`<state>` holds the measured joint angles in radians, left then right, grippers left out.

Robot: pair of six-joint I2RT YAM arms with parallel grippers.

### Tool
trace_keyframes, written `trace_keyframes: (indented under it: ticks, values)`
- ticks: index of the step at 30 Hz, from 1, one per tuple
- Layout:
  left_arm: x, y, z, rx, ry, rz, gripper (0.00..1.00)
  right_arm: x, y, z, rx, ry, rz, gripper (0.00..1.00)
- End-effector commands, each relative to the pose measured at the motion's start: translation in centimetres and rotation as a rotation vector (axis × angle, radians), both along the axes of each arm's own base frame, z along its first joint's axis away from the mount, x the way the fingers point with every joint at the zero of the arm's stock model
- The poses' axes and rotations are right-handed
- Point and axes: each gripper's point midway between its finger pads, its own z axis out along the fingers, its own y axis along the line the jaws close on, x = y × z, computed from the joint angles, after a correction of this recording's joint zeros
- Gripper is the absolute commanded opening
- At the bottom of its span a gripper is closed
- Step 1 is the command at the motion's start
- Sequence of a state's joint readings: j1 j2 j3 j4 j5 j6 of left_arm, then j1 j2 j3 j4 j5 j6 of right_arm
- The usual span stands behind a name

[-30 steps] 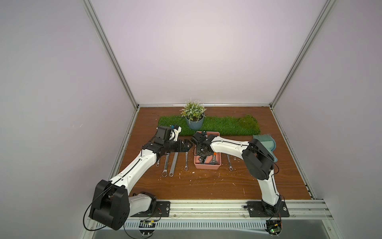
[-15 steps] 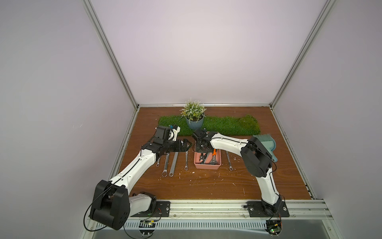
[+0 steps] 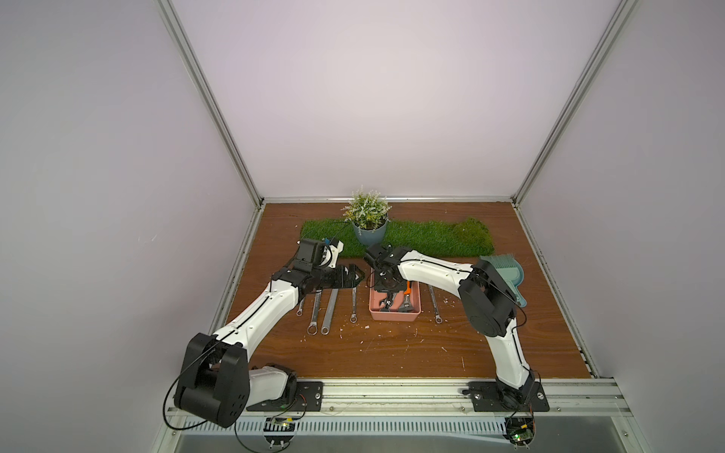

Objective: Take out the wrench from the storage box
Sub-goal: Place the wrench at the center of the board.

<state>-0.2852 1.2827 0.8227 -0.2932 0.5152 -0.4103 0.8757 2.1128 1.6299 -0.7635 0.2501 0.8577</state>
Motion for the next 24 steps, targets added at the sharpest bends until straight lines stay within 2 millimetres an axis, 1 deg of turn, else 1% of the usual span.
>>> trace_keyframes:
  ticks: [1,11,15,18,20,23,24]
  values:
    - [0.8,-0.1,1.4,-0.008,-0.030,-0.011,1.00,0.2,-0.9,4.4,0.011,-0.068,-0.029,0.00]
    - [0.7,-0.8,3.0,-0.050,-0.059,-0.019,1.00,0.2,-1.5,7.7,0.042,-0.125,-0.045,0.00]
    - [0.5,-1.9,4.1,-0.071,-0.076,-0.034,1.00,0.0,-2.5,10.2,0.048,-0.175,-0.035,0.00]
    - [0.5,-2.8,4.9,-0.079,-0.091,-0.046,1.00,-0.4,-4.4,11.8,0.026,-0.221,-0.010,0.00]
    - [0.4,-3.3,5.1,-0.086,-0.094,-0.055,1.00,-1.0,-5.7,12.2,0.036,-0.235,0.019,0.00]
    - [0.2,-3.8,5.3,-0.094,-0.097,-0.062,1.00,-2.3,-9.0,11.5,0.040,-0.244,0.039,0.00]
    - [0.1,-3.9,5.3,-0.096,-0.095,-0.064,1.00,-3.0,-10.5,10.6,0.039,-0.235,0.037,0.00]
